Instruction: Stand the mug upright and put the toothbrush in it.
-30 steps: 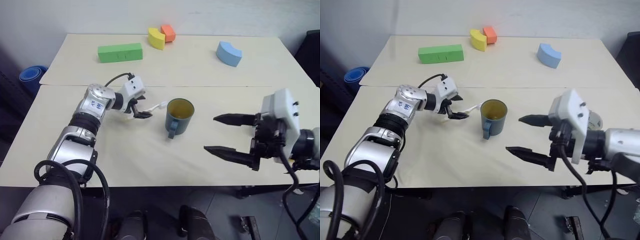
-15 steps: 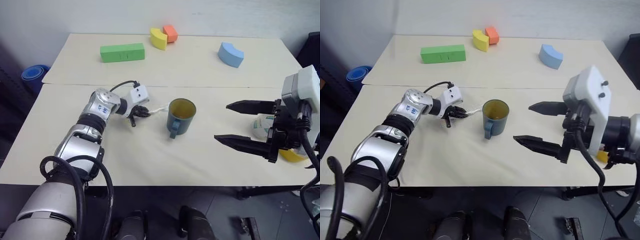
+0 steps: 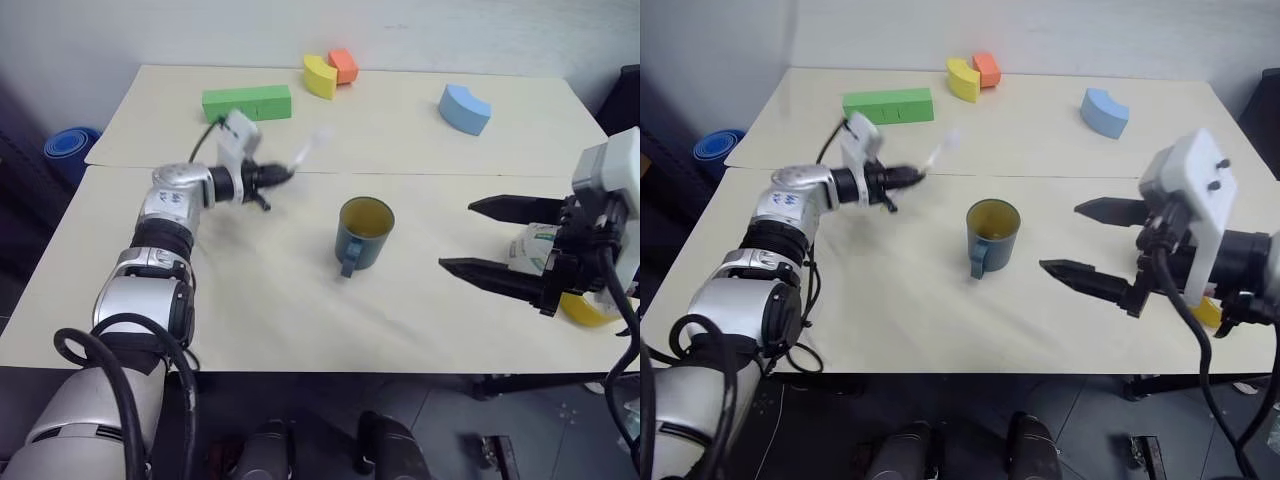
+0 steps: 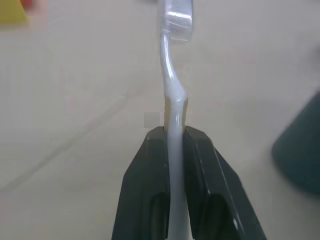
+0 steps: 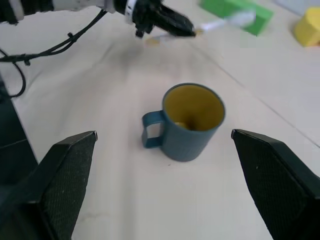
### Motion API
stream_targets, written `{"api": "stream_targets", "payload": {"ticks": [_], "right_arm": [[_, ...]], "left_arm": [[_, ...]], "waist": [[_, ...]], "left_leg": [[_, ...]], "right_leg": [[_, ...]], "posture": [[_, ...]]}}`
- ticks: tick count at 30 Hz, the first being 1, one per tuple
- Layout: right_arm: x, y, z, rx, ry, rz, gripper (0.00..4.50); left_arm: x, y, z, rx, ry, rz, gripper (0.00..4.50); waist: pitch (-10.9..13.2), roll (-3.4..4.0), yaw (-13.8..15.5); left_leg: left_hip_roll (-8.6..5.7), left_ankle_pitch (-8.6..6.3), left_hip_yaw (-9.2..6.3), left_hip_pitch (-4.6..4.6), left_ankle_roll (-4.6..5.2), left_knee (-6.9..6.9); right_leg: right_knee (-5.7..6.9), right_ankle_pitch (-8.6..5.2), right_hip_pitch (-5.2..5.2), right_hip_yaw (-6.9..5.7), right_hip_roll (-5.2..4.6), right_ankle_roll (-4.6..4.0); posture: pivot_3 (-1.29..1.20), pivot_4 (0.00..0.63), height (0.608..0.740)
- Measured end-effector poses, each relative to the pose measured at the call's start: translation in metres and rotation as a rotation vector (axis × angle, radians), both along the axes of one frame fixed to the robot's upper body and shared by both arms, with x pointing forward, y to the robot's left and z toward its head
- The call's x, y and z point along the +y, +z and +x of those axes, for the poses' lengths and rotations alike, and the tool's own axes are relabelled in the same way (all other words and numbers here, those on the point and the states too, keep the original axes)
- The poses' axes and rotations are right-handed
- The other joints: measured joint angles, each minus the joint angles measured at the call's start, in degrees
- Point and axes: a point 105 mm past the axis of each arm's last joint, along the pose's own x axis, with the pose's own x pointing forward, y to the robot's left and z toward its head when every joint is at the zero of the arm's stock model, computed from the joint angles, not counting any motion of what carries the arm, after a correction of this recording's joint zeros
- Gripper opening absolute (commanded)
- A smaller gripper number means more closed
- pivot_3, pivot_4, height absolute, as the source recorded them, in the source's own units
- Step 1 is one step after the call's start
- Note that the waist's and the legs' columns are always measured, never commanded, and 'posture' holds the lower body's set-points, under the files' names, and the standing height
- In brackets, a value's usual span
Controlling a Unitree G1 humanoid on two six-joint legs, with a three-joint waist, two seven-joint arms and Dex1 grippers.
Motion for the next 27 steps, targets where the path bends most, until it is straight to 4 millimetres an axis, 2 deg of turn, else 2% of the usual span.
{"api": "stream_targets", "payload": {"ticks": [2,4,9,13,19,20,27], "right_arm": [[-0.003,0.001,0.002,-0.007,-0.025,0.015,4.50],[-0.004,0.002,0.004,-0.016,-0.040,0.023,4.50],[-0.005,0.005,0.008,-0.034,-0.069,0.053,4.50],[-0.006,0.005,0.010,-0.034,-0.087,0.062,4.50],[-0.009,0.002,0.011,-0.020,-0.108,0.065,4.50],[-0.010,0.001,0.012,-0.017,-0.111,0.066,4.50],[-0.014,0.000,0.014,-0.004,-0.123,0.073,4.50]], "left_arm": [[-0.020,0.028,-0.017,-0.070,-0.070,-0.163,0.10],[-0.041,0.033,-0.032,-0.086,-0.114,-0.244,0.10],[-0.089,0.002,-0.048,0.003,-0.150,-0.307,0.10],[-0.106,-0.016,-0.051,-0.006,-0.133,-0.258,0.10],[-0.112,-0.030,-0.054,-0.030,-0.114,-0.237,0.10],[-0.112,-0.029,-0.054,-0.042,-0.112,-0.239,0.83],[-0.106,-0.033,-0.063,-0.033,-0.143,-0.270,2.90]], "waist": [[0.00,0.00,-0.01],[0.00,0.00,-0.06],[0.00,0.00,-0.10],[0.00,0.00,-0.07],[0.00,0.00,0.04],[0.00,0.00,0.11],[0.00,0.00,0.20]], "left_leg": [[-0.01,-0.01,-0.02,0.04,0.01,0.00],[-0.01,-0.01,0.00,0.13,0.01,-0.03],[-0.01,0.00,0.09,0.22,0.01,0.01],[-0.01,0.00,0.14,0.23,0.01,-0.03],[-0.01,0.00,0.14,0.20,0.01,-0.04],[-0.01,0.00,0.14,0.19,0.02,-0.03],[0.00,-0.01,0.13,0.19,0.02,-0.04]], "right_leg": [[0.02,0.02,0.03,0.00,-0.02,0.03],[0.00,0.02,0.09,0.01,-0.02,0.04],[-0.12,0.06,0.21,0.06,0.02,-0.04],[-0.19,0.07,0.21,0.08,0.04,-0.05],[-0.27,0.07,0.21,0.08,0.04,-0.06],[-0.29,0.07,0.21,0.08,0.03,-0.06],[-0.28,0.07,0.21,0.08,0.04,-0.06]], "posture": [[0.00,0.150,0.740],[0.00,0.150,0.740],[0.00,0.150,0.740],[0.00,0.150,0.740],[0.00,0.150,0.740],[0.00,0.150,0.740],[0.00,0.150,0.740]]}}
